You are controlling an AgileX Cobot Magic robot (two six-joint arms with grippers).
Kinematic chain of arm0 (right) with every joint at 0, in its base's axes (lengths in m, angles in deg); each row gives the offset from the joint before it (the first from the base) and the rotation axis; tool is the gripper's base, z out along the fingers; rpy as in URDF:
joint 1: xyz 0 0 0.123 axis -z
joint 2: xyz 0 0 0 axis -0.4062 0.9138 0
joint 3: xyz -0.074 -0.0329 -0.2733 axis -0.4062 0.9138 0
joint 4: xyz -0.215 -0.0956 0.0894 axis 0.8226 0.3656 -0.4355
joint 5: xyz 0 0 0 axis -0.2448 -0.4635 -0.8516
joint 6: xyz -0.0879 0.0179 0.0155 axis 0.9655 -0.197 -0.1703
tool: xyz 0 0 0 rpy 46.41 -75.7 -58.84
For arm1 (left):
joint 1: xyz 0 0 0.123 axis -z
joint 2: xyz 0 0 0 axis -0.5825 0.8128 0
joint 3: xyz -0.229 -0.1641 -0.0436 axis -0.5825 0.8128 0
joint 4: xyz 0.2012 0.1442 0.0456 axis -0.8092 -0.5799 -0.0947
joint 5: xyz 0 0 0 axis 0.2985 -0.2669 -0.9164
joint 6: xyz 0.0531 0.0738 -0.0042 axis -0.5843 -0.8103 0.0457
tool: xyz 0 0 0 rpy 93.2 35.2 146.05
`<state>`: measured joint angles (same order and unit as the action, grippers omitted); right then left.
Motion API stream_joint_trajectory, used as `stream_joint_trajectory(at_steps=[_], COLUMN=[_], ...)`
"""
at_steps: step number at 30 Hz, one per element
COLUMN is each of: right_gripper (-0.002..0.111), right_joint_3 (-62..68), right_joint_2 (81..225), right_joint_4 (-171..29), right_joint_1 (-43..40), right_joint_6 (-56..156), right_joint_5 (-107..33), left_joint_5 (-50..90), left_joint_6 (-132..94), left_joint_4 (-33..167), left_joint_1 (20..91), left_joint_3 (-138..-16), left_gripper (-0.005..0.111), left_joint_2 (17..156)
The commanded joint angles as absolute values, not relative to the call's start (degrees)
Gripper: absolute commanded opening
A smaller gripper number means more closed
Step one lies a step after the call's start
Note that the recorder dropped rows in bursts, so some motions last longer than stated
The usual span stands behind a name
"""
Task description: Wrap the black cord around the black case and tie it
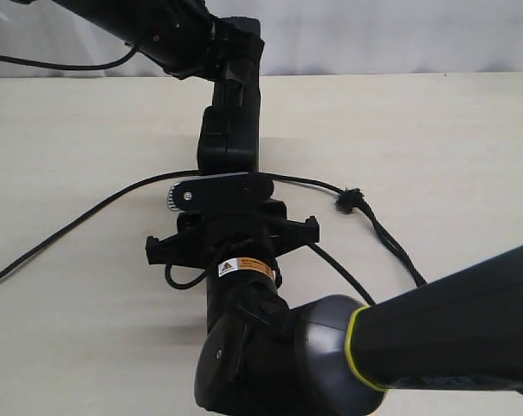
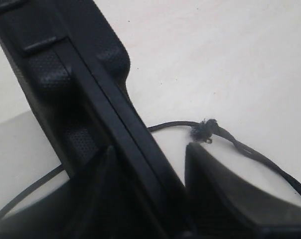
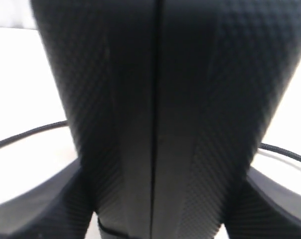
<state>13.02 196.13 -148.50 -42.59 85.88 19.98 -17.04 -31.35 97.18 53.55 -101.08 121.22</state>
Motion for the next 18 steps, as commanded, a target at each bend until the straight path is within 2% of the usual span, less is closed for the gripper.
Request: stream_joint_trajectory(at_steps=[1, 4, 6, 13, 18], right_gripper=[0.076, 0.089, 0.093, 0.094, 0.094], right_joint_3=[12.88, 12.88, 12.88, 12.88, 13.11], right_joint_2=[195.27, 193.8, 192.57, 187.42, 183.79], right_joint_4=[-147.49, -150.4, -153.5, -168.49, -171.04], right_joint_1=[-42.66, -42.76, -42.76, -42.76, -42.87], right_joint_6=[89.75, 93.24, 97.5, 113.25, 119.46], right_joint_5=[18.16, 18.03, 17.91, 17.79, 16.09], left_joint_5=[-17.12, -17.12, -17.12, -16.75, -16.75], left_joint_6=[-31.62, -31.62, -31.62, -31.62, -31.62], left_joint_4=[96.03, 96.03, 96.03, 95.92, 95.92], left_joint_1=[53.69, 53.69, 53.69, 53.69, 53.69], left_joint_3=[-100.87, -100.87, -100.87, -100.87, -100.87], left_gripper=[0.04, 0.04, 0.04, 0.04, 0.04], left_joint_2=[122.23, 122.23, 122.23, 122.23, 122.23])
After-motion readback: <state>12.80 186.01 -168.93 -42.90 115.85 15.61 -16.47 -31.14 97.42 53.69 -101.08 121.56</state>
